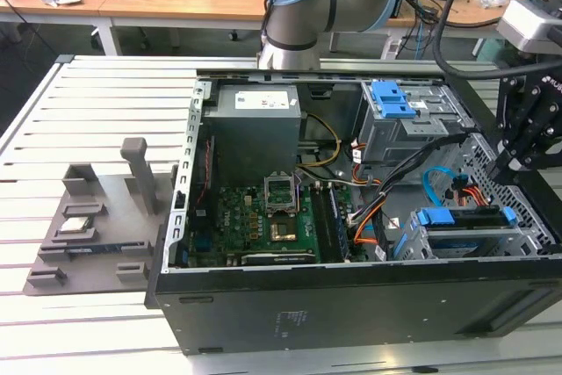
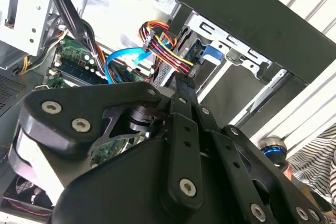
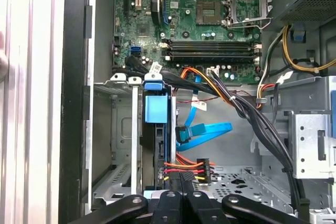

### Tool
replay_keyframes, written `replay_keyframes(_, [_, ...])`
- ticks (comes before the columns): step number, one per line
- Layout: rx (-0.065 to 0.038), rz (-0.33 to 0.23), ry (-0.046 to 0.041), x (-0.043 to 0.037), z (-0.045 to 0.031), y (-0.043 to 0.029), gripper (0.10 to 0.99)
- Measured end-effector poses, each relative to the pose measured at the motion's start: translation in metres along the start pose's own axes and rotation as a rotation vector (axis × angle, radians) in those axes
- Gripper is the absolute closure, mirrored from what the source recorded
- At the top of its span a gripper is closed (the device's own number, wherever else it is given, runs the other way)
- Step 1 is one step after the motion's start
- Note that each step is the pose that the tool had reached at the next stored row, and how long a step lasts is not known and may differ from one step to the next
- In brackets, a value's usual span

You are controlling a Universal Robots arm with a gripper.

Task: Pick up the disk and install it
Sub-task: 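Insert the first disk wire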

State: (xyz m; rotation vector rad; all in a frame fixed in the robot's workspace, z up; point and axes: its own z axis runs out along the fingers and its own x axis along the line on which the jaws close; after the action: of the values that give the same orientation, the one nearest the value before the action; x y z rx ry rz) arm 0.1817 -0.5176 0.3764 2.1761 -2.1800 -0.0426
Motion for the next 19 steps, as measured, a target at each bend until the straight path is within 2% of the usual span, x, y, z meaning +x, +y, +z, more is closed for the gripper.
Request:
replay_keyframes(4, [0.0, 0.0, -0.0001, -0.0015, -0.0053, 0.0003, 0.98])
replay_keyframes(7, [0.0, 0.0, 0.0001, -0.0038, -0.0062, 0.0004, 0.98])
replay_keyframes(19, [0.0, 0.0, 0.0001, -0.0037, -0.0096, 0.0006, 0.98])
